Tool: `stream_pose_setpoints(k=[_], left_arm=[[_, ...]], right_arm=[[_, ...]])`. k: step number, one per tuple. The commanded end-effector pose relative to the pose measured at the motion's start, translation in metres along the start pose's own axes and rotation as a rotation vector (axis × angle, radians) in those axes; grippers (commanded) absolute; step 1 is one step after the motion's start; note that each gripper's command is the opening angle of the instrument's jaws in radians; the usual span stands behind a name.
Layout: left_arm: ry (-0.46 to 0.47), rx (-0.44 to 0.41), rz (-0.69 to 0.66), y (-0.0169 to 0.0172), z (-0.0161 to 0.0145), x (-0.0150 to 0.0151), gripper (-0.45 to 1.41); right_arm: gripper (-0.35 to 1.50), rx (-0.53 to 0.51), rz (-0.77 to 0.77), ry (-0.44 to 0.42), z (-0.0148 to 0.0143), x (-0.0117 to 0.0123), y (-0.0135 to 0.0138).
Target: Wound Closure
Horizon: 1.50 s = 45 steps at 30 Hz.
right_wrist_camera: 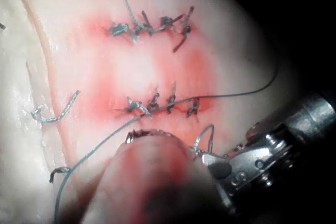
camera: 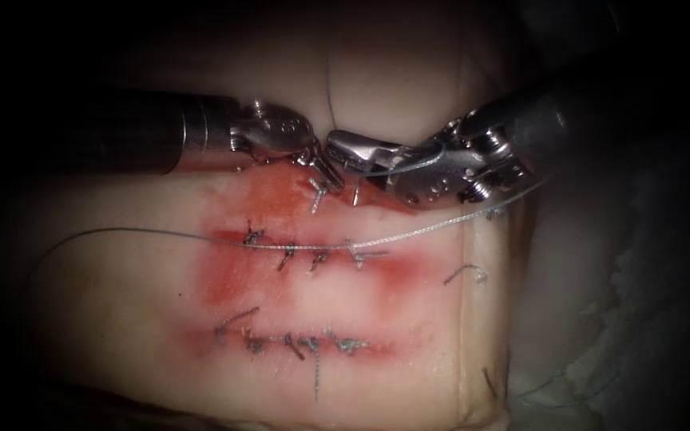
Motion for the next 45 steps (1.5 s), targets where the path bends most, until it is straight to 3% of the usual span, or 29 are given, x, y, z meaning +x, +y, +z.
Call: stream_pose_setpoints(k=[1, 8, 14, 23, 29, 45], left_arm=[[-0.001, -0.003, 0.003, 0.0009, 0.0002, -0.0004, -0.45], [0.0, -0.003, 0.004, 0.0009, 0.0002, -0.0003, -0.45], [0.0, -0.002, 0.004, 0.0009, 0.0002, -0.0003, -0.45], [-0.001, -0.004, 0.005, 0.0008, 0.0001, -0.0003, -0.45], [-0.001, -0.004, 0.005, 0.0008, 0.0002, -0.0002, -0.45], [0.0, -0.004, 0.005, 0.0008, 0.0001, -0.0002, -0.45]], right_arm=[[-0.35, 0.002, 0.012, 0.003, 0.0008, 0.0, -0.0004], [-0.35, 0.033, 0.085, -0.005, 0.0005, 0.0003, -0.0029], [-0.35, 0.042, 0.184, -0.004, 0.0005, 0.0004, -0.0027], [-0.35, 0.05, 0.196, 0.013, 0.0007, 0.0005, -0.002], [-0.35, 0.037, 0.09, 0.024, 0.0008, 0.0006, -0.0006], [-0.35, 0.03, -0.02, 0.024, 0.001, 0.0005, -0.0009]])
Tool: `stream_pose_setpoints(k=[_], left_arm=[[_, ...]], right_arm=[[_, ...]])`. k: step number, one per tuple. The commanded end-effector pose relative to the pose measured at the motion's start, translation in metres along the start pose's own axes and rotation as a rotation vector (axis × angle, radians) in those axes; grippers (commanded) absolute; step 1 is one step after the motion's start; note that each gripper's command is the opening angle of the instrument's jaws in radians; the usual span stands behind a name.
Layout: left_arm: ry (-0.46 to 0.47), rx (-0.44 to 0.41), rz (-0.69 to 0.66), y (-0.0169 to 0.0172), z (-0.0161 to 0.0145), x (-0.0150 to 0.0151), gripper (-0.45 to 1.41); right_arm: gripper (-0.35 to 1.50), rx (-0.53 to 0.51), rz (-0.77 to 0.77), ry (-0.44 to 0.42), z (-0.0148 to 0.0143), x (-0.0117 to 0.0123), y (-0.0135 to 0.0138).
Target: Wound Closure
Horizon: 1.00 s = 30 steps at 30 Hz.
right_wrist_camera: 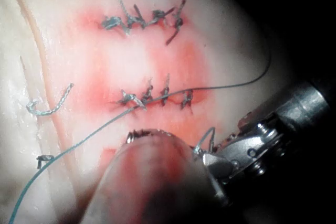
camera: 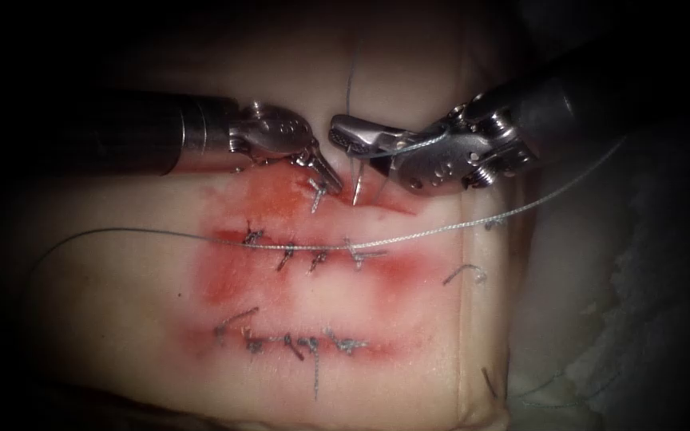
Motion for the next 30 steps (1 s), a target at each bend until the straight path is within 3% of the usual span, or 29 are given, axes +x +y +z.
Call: stream_pose_setpoints(k=[1, 12, 30], left_arm=[[-0.001, -0.002, 0.003, 0.0009, 0.0002, -0.0004, -0.45], [-0.001, -0.002, 0.004, 0.0008, 0.0001, -0.0004, -0.45], [0.0, -0.001, 0.005, 0.0008, 0.0001, -0.0003, -0.45]], right_arm=[[-0.35, -0.005, -0.001, -0.005, 0.0008, -0.0002, 0.0005], [-0.35, -0.039, 0.036, -0.025, 0.0008, -0.0004, 0.0011], [-0.35, 0.048, 0.234, 0.018, 0.001, -0.0001, -0.0005]])
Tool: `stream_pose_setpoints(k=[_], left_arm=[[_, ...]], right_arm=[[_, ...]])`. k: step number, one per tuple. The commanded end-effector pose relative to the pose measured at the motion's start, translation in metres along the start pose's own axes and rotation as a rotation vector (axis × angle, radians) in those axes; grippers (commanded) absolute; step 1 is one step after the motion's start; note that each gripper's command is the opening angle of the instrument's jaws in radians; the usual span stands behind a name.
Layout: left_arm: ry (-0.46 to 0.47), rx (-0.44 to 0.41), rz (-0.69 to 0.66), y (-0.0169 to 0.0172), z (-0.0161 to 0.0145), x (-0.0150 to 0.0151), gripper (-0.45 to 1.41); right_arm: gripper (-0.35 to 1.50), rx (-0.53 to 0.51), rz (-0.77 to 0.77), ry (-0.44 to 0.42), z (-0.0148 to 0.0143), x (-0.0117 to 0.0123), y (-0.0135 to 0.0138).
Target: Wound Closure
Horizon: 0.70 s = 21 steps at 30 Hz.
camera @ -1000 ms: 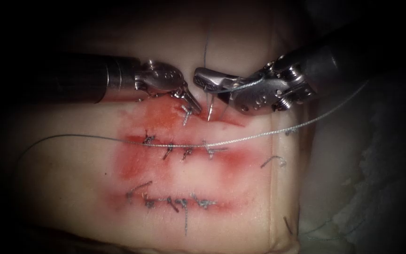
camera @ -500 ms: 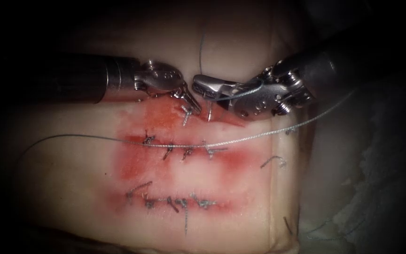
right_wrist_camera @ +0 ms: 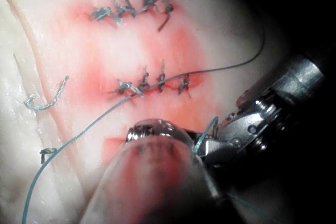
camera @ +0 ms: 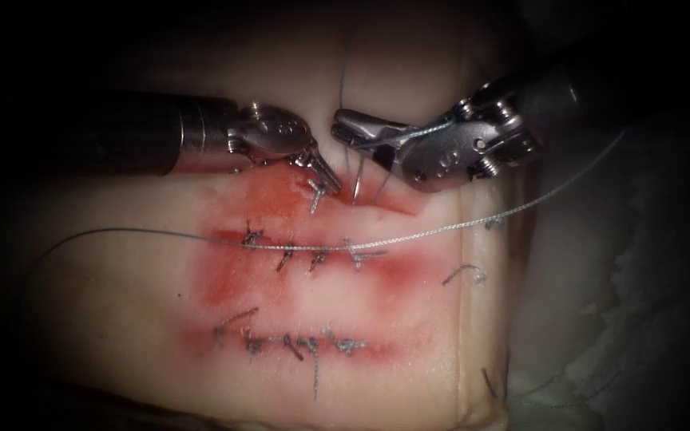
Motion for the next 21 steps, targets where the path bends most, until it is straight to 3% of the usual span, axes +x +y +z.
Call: stream_pose_setpoints(k=[1, 21], left_arm=[[-0.001, -0.002, 0.003, 0.0009, 0.0002, -0.0004, -0.45], [-0.002, -0.002, 0.004, 0.0008, 0.0, -0.0005, -0.45]], right_arm=[[-0.35, 0.01, 0.009, 0.003, 0.0009, 0.0, 0.0002], [-0.35, 0.079, 0.208, 0.048, 0.0006, 0.0004, -0.001]])
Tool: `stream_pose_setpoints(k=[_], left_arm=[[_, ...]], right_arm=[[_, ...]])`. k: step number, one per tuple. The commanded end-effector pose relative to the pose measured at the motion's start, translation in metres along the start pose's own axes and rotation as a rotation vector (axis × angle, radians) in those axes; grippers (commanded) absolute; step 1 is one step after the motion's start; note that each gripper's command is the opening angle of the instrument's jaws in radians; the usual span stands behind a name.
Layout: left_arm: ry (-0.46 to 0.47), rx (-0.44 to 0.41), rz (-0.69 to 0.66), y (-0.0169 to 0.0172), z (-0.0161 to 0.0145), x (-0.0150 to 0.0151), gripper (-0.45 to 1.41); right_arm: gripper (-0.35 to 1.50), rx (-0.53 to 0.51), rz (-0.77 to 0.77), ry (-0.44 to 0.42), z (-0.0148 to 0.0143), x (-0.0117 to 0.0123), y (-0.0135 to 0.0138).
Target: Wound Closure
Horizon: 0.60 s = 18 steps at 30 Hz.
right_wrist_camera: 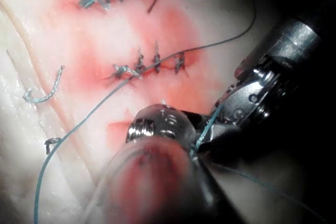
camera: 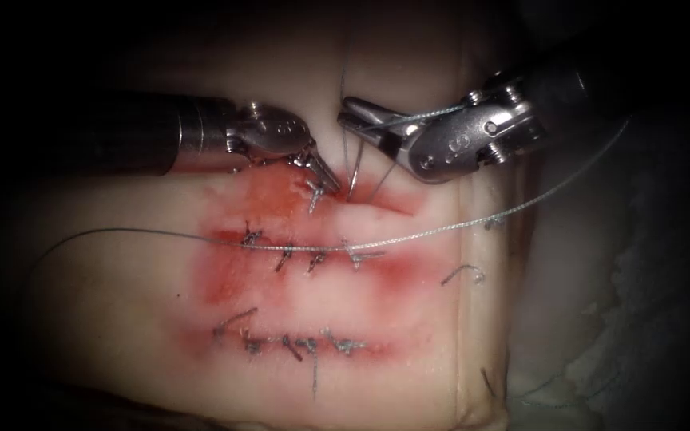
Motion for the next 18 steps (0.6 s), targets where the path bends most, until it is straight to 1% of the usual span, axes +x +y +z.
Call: stream_pose_setpoints(k=[1, 6, 8, 13, 18], left_arm=[[-0.002, -0.003, 0.002, 0.0009, 0.0002, -0.0005, -0.45], [-0.002, -0.003, 0.002, 0.0009, 0.0001, -0.0005, -0.45], [-0.002, -0.003, 0.003, 0.0009, 0.0001, -0.0005, -0.45], [-0.002, -0.002, 0.003, 0.0009, 0.0001, -0.0004, -0.45], [-0.002, -0.002, 0.003, 0.0009, 0.0001, -0.0004, -0.45]], right_arm=[[-0.35, 0.009, 0.014, 0.001, 0.0008, -0.0001, 0.0001], [-0.35, 0.042, 0.087, 0.014, 0.0007, 0.0005, 0.0], [-0.35, 0.044, 0.092, 0.015, 0.0006, 0.0006, 0.0001], [-0.35, 0.038, 0.101, 0.02, 0.0006, 0.0007, 0.0004], [-0.35, 0.005, 0.091, 0.03, 0.0005, 0.0009, 0.0012]])
